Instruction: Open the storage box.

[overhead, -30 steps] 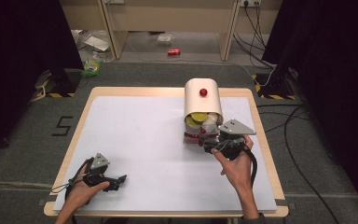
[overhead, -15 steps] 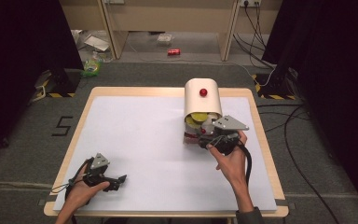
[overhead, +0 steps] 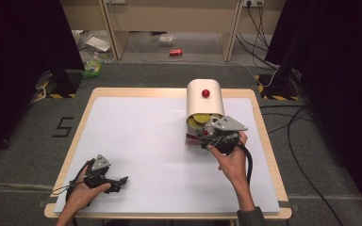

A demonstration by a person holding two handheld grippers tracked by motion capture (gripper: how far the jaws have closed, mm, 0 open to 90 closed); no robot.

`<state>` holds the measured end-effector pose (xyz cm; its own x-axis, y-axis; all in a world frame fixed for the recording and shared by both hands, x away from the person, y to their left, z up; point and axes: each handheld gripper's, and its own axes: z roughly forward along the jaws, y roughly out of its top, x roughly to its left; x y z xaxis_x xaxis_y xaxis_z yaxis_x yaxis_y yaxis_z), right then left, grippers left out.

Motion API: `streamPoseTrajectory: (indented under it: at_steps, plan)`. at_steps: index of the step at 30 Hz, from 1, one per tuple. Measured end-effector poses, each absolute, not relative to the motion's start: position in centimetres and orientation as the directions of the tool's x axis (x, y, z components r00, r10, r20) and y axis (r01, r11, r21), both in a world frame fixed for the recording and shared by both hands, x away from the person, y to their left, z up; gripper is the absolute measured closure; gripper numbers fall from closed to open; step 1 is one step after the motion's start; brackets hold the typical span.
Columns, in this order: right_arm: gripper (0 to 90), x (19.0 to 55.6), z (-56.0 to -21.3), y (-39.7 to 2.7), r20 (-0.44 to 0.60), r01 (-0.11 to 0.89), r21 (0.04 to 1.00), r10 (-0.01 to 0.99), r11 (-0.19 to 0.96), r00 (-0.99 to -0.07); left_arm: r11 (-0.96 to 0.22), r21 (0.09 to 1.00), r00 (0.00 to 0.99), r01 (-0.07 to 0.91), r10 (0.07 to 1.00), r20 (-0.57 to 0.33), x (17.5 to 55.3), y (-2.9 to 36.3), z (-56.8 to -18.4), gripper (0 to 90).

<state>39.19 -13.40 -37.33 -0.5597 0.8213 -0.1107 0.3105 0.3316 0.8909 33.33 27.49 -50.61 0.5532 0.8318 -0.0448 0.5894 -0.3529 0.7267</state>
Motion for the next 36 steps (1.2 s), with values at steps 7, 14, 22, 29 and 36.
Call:
streamPoseTrajectory:
  at_steps: [7,14,22,29,36]
  plan:
    - [29.4,39.0,-37.3,-13.2,-0.123,0.314,0.885,0.822,0.345,-0.556,-0.353,0.727,0.553,0.589,0.832,-0.044,33.3,27.5,-50.6,0.0]
    - [29.4,38.7,-37.3,-13.3,-0.131,0.316,0.879,0.817,0.358,-0.562,-0.354,0.726,0.553,0.590,0.832,-0.044,33.3,27.5,-50.6,0.0]
    - [29.0,37.9,-37.2,-13.3,-0.140,0.319,0.868,0.804,0.381,-0.578,-0.353,0.726,0.553,0.590,0.832,-0.045,33.3,27.5,-50.6,0.0]
    - [28.8,37.4,-37.2,-13.5,-0.131,0.321,0.868,0.799,0.378,-0.587,-0.353,0.726,0.553,0.590,0.832,-0.045,33.3,27.5,-50.6,0.0]
    - [28.8,37.0,-37.3,-13.6,-0.123,0.318,0.872,0.796,0.372,-0.593,-0.352,0.727,0.553,0.590,0.832,-0.045,33.3,27.5,-50.6,0.0]
